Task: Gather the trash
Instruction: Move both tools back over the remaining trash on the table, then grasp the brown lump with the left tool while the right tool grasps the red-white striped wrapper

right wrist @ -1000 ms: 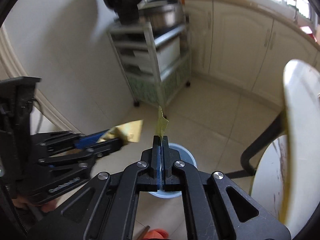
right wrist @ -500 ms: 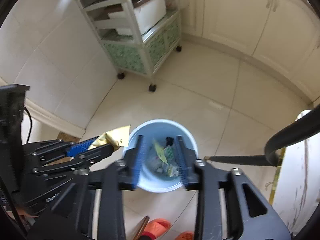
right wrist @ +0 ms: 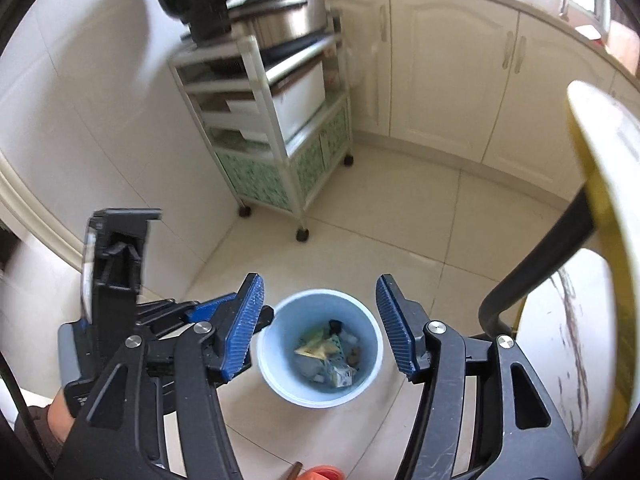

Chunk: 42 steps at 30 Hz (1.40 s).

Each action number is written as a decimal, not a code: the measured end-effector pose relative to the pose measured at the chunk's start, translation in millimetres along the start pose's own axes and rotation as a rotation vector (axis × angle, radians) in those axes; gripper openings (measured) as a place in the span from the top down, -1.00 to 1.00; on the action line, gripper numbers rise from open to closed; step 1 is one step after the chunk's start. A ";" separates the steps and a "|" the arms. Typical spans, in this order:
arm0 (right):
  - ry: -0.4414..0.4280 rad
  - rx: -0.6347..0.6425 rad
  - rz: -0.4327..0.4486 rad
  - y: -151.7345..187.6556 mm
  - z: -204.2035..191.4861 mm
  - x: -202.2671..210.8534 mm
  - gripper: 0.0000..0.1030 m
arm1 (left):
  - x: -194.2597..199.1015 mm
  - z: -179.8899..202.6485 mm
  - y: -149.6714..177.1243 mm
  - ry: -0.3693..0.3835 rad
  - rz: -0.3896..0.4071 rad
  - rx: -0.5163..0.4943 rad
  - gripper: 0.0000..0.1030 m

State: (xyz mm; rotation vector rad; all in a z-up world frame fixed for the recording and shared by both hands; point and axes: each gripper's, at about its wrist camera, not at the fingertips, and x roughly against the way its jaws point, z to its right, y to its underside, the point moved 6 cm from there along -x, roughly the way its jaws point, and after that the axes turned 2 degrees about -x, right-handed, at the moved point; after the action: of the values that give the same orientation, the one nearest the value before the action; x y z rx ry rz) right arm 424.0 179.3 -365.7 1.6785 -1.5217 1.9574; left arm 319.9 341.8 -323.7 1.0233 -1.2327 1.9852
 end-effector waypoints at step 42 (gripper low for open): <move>0.388 -0.210 0.092 -14.7 388.6 207.2 -0.63 | -56.9 383.0 -153.6 0.078 0.115 -0.579 0.02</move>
State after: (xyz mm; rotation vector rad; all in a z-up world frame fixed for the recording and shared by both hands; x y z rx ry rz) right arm 612.7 -200.1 -244.7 1.0871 -1.6046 1.9415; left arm 587.3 50.1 -193.6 0.5899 -1.7118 1.5726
